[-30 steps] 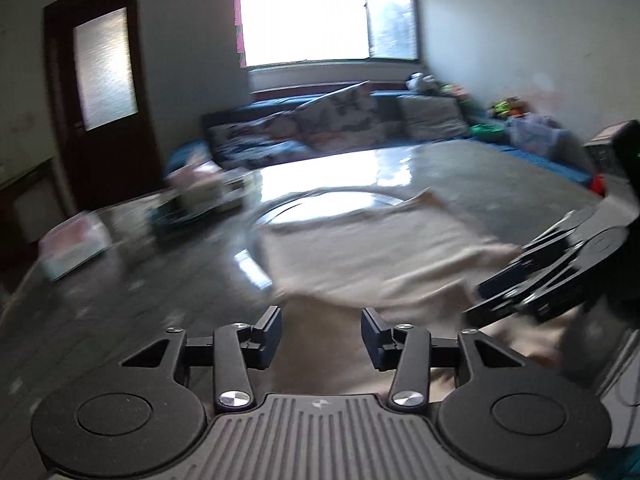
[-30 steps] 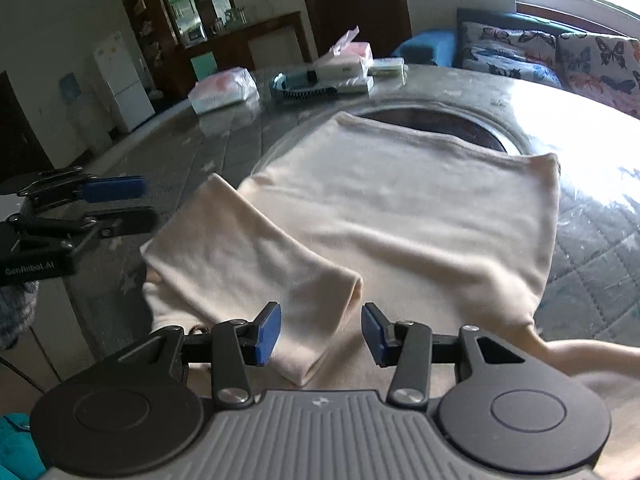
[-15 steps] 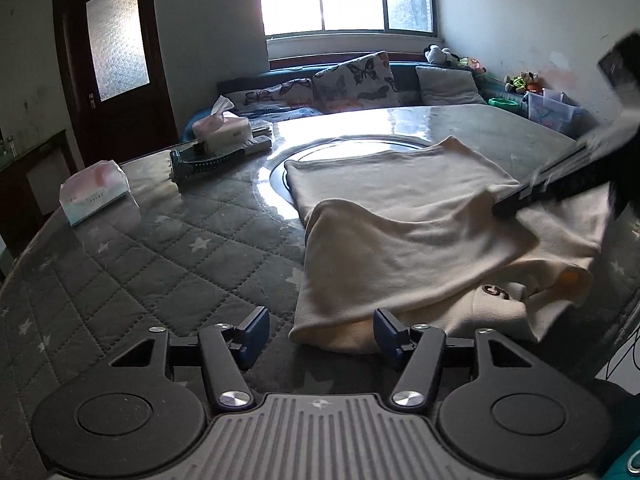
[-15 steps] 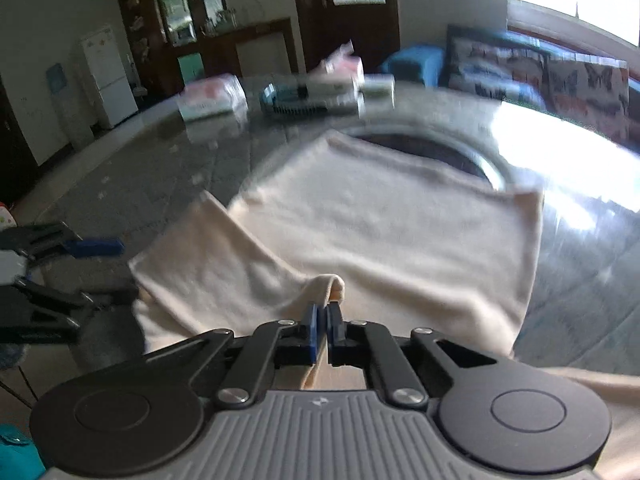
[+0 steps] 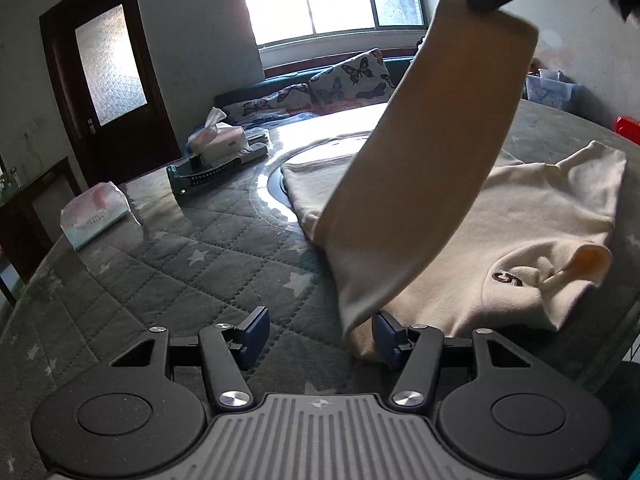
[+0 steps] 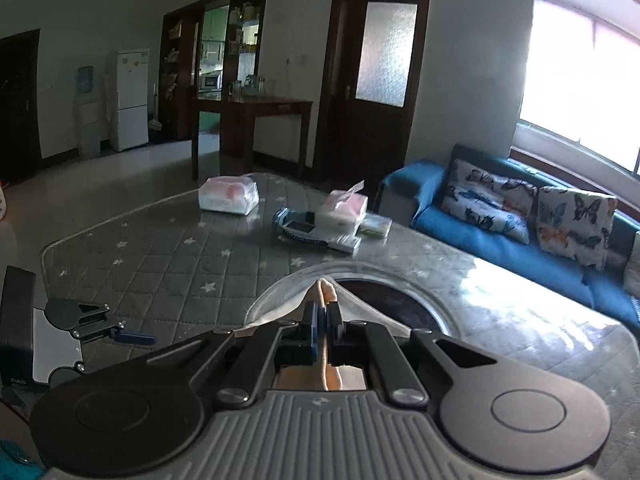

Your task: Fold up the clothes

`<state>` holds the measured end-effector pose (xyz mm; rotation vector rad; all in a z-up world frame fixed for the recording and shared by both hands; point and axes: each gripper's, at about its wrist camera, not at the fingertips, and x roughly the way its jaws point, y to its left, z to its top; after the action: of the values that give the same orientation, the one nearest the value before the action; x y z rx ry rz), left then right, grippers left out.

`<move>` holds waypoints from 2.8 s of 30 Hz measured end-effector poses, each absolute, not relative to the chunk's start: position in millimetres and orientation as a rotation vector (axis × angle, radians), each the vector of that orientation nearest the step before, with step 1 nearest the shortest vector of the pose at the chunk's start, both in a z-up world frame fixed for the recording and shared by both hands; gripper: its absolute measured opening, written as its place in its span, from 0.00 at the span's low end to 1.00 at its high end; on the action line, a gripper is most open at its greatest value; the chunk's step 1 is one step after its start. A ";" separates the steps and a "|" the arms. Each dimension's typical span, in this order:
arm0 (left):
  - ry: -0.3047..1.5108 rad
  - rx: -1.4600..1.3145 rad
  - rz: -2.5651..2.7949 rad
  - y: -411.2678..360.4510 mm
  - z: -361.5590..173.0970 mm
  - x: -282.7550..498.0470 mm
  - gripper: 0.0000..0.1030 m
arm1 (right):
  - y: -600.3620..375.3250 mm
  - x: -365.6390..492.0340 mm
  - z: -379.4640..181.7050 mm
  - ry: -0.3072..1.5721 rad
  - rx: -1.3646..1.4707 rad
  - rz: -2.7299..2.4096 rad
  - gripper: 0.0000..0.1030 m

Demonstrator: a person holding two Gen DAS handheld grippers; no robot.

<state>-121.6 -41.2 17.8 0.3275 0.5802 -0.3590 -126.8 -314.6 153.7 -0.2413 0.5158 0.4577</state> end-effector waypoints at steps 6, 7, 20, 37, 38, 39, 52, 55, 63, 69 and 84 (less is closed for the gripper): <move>0.583 0.327 -0.370 -38.8 16.5 -124.4 0.19 | -333.1 -126.0 115.4 0.642 -0.211 0.402 0.03; 0.580 0.332 -0.374 -38.8 16.7 -126.2 0.17 | -335.9 -124.8 105.3 0.673 -0.203 0.393 0.03; 0.622 0.317 -0.392 -16.6 38.1 -122.6 0.22 | -365.5 -125.9 51.3 0.812 -0.143 0.363 0.08; 0.560 0.381 -0.566 -95.6 37.0 -55.1 0.32 | -374.8 -111.9 25.9 0.832 -0.128 0.351 0.24; 0.552 0.400 -0.569 -98.0 34.3 -53.9 0.37 | -376.2 -110.4 23.2 0.845 -0.115 0.358 0.24; 0.544 0.419 -0.570 -100.0 31.9 -52.2 0.40 | -377.2 -109.2 20.7 0.856 -0.104 0.365 0.23; 0.547 0.496 -0.501 -99.0 11.9 -40.4 0.13 | -385.7 -91.0 27.8 0.821 -0.086 0.351 0.05; 0.551 0.479 -0.499 -97.5 13.9 -40.9 0.14 | -388.4 -94.5 24.6 0.832 -0.078 0.346 0.09; 0.553 0.485 -0.481 -98.6 13.7 -39.8 0.19 | -381.7 -117.7 20.4 0.854 -0.102 0.406 0.15; 0.563 0.469 -0.451 -101.4 18.2 -41.0 0.24 | -384.0 -136.7 24.3 0.827 -0.113 0.389 0.21; 0.544 0.385 -0.602 -149.4 40.5 -82.6 0.57 | -499.3 -169.5 19.2 0.763 0.080 -0.145 0.24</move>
<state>-82.6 -149.4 40.5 0.3849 0.5439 -0.6018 -169.5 -499.3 19.2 0.0801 0.7628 -0.1453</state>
